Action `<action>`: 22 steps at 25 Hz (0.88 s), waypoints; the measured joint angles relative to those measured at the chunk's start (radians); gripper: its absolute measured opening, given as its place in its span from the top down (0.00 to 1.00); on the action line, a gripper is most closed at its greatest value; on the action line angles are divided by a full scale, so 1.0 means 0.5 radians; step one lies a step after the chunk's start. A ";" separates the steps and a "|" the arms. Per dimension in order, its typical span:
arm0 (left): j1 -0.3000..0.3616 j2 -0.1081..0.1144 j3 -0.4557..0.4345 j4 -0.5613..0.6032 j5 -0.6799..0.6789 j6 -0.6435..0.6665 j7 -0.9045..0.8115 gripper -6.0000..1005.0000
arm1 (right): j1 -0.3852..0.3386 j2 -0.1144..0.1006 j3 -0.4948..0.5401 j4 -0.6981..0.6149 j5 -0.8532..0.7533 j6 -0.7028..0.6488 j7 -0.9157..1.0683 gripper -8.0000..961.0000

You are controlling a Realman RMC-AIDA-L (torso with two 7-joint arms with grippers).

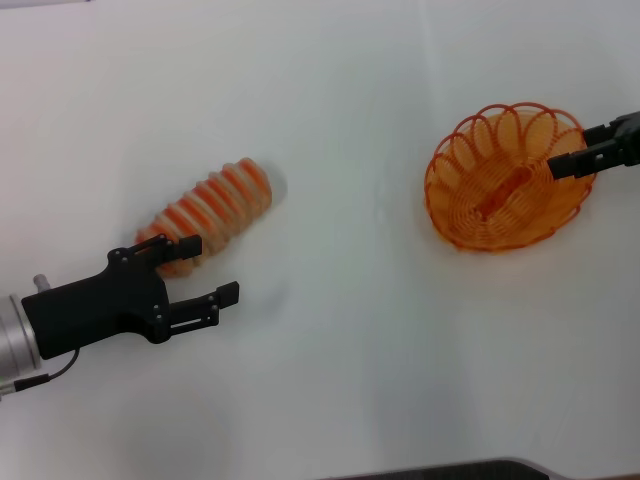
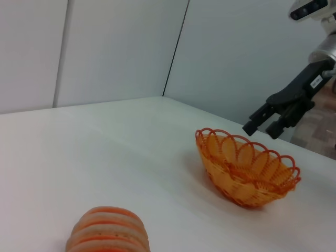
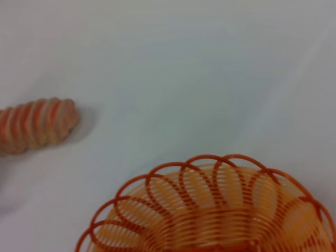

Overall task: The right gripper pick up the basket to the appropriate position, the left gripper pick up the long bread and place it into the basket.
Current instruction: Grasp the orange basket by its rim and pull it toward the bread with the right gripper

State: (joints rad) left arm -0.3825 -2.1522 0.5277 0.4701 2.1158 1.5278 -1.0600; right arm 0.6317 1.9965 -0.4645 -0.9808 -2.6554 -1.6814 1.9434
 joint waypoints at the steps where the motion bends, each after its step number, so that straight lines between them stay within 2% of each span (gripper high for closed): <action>1: -0.001 0.000 0.000 0.000 0.000 0.000 0.000 0.17 | 0.005 0.002 -0.015 0.000 -0.007 0.022 -0.001 0.07; 6: -0.007 0.000 0.000 -0.004 0.001 -0.005 0.000 0.17 | 0.047 0.013 -0.087 -0.004 -0.113 0.199 0.007 0.08; 22: -0.012 0.000 -0.003 -0.001 -0.006 -0.009 0.000 0.17 | 0.117 0.031 -0.132 -0.010 -0.215 0.374 -0.031 0.12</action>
State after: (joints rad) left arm -0.3884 -2.1522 0.5261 0.4697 2.1129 1.5231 -1.0600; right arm 0.6904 2.0120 -0.5304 -0.9860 -2.7629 -1.4946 1.9281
